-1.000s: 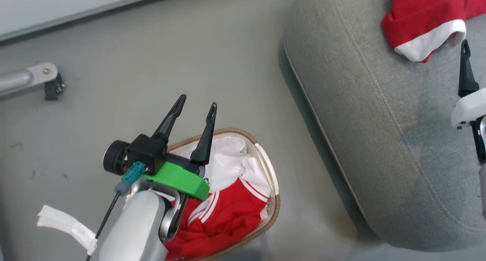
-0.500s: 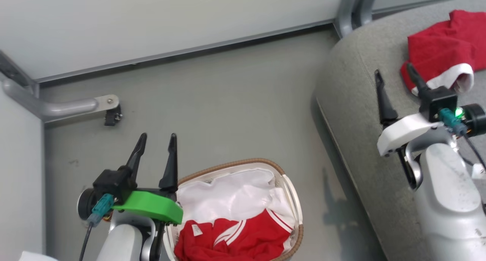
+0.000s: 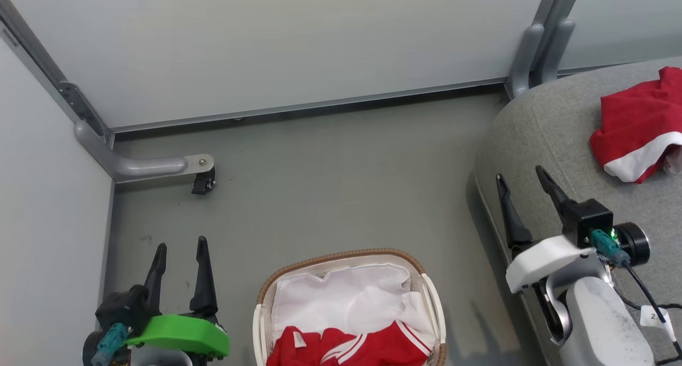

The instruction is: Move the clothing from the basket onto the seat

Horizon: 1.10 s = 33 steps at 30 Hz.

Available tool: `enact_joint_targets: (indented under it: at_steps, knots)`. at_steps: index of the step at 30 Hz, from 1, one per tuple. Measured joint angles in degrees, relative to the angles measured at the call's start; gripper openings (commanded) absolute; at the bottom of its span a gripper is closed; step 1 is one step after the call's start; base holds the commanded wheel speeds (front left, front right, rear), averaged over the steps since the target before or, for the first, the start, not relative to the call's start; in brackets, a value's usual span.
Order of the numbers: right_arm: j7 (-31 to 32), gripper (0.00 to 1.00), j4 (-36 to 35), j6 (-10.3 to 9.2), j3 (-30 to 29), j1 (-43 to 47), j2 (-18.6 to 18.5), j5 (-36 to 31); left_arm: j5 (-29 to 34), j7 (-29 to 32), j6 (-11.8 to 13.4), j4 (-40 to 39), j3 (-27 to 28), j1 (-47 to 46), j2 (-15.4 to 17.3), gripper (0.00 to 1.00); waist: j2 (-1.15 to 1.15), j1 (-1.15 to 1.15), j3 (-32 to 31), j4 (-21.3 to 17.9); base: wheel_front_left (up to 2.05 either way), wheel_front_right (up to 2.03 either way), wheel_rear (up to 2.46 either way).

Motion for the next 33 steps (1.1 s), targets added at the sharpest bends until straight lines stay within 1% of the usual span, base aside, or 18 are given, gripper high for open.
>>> enact_joint_targets:
  at_steps: [2, 6, 11, 19, 33]
  knots:
    - [0.01, 1.0, -0.79, 0.0, 0.09, 2.03, 0.0, 2.04, 0.11, 0.0, 0.0, 0.21, -0.04, 0.91, -0.01, 1.0, 0.0, 0.0, -0.79, 0.3, 0.0, 0.0, 0.0]
    - [0.01, 1.0, -1.68, 0.0, 1.14, 5.36, 0.03, 3.96, 0.01, 0.0, 0.25, 0.33, 0.19, 2.15, -0.02, 1.0, 0.0, 0.0, -2.22, 0.63, 0.0, 0.0, 0.0]
    - [0.01, 1.0, -1.45, 0.0, 3.48, 7.87, 0.08, 3.38, 0.58, 0.0, 0.26, 0.59, 0.0, 3.17, -0.03, 1.0, 0.0, 0.0, -3.33, 0.57, 0.0, 0.0, 0.0]
    - [0.01, 1.0, -1.16, 0.0, 4.85, 7.99, 0.07, 3.83, 0.58, 0.0, 0.25, 0.66, 0.03, 3.17, -0.03, 1.0, 0.0, 0.0, -3.13, 0.09, 0.0, 0.0, 0.0]
    - [0.01, 1.0, -1.15, 0.0, 4.98, 7.98, 0.07, 4.23, 0.57, 0.0, 0.18, 1.45, -0.01, 3.16, -0.03, 1.0, 0.0, 0.0, -3.5, -0.3, 0.0, 0.0, 0.0]
